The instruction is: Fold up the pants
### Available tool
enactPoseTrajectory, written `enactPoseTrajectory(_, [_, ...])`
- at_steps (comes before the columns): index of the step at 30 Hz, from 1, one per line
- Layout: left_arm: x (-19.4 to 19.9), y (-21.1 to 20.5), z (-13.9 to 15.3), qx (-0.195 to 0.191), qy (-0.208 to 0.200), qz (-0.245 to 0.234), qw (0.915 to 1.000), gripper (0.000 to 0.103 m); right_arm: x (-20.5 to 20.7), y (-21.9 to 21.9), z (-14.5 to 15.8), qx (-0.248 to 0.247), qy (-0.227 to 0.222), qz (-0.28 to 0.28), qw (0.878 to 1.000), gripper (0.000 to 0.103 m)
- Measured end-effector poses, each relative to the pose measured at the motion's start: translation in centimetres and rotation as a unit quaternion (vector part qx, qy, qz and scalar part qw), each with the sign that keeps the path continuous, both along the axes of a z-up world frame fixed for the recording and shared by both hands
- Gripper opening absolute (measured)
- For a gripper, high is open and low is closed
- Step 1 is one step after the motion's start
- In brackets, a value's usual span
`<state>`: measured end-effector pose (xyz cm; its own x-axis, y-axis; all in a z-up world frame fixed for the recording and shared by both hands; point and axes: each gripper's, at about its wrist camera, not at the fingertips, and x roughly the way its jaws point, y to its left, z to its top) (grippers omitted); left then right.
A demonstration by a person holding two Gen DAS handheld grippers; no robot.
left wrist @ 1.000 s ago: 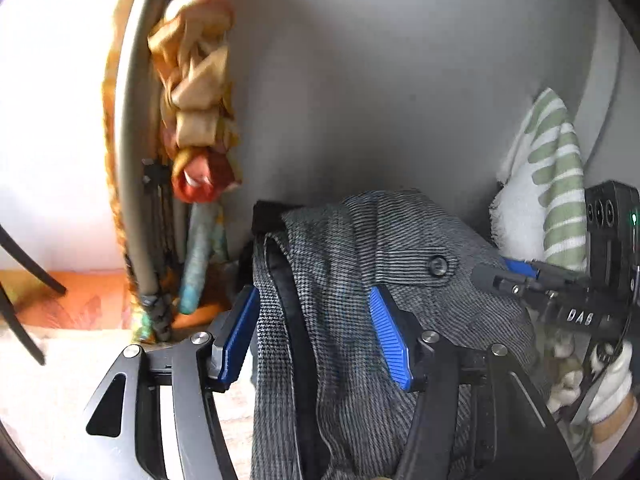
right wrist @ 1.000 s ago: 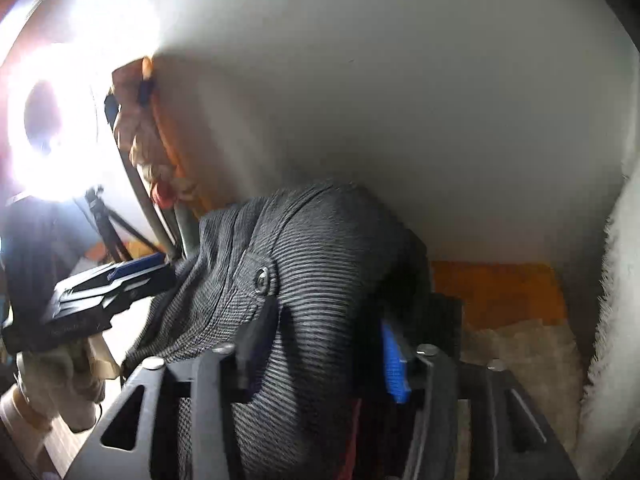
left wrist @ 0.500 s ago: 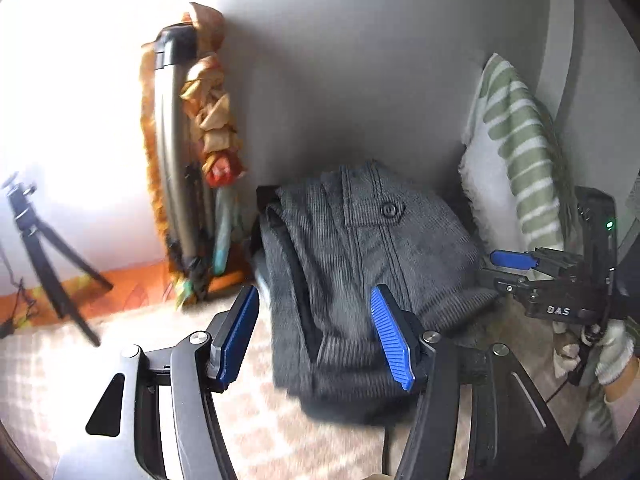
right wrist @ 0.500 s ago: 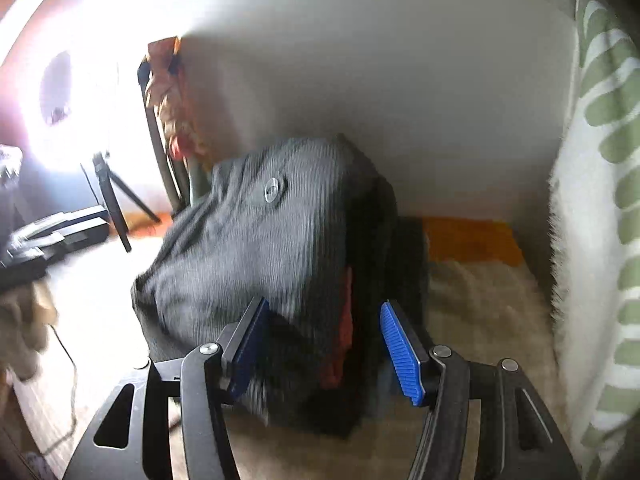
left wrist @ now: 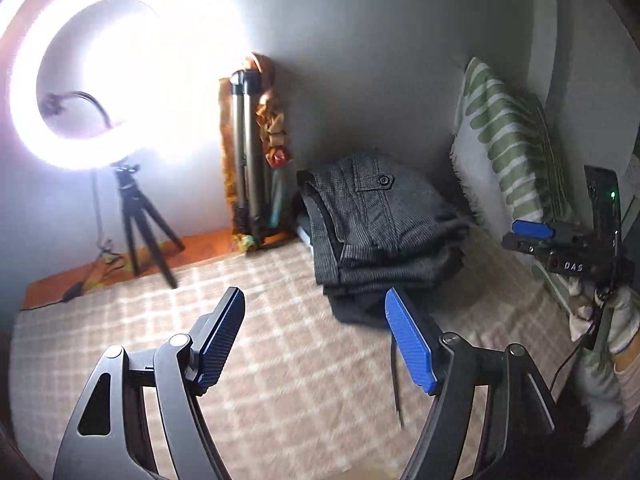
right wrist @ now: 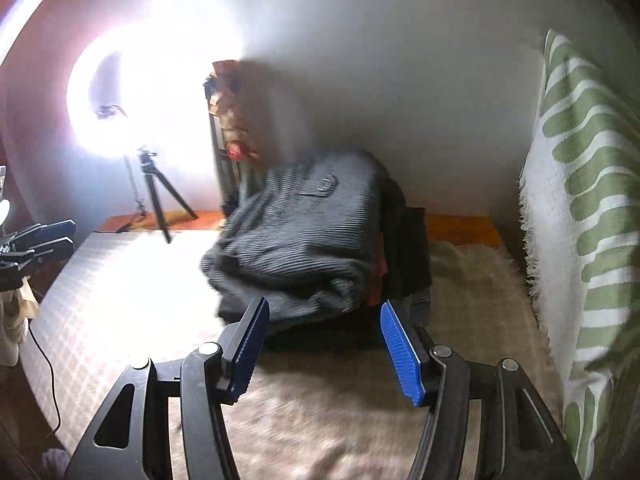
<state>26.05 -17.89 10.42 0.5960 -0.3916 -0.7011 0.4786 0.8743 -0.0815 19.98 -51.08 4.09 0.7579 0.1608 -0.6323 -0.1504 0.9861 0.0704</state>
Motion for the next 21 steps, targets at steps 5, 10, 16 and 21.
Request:
enactPoseTrajectory(5, [-4.1, 1.7, 1.8, 0.0, -0.015, 0.003, 0.9999, 0.079, -4.6, 2.1, 2.2, 0.006, -0.022, 0.005, 1.0, 0.069])
enactPoseTrajectory(10, [-7.6, 2.9, 2.2, -0.006, -0.022, 0.008, 0.9997, 0.08, -9.3, 4.4, 4.2, -0.01, -0.048, 0.005, 0.999, 0.088])
enactPoseTrajectory(16, [-11.0, 3.9, 1.1, -0.009, -0.024, 0.027, 0.9993, 0.082, -14.2, 6.5, 4.7, -0.019, -0.08, -0.006, 0.997, 0.103])
enactPoseTrajectory(21, [-12.8, 4.3, -0.2, -0.014, -0.024, 0.05, 0.9984, 0.082, -17.0, 8.1, 3.3, -0.03, -0.085, -0.01, 0.996, 0.103])
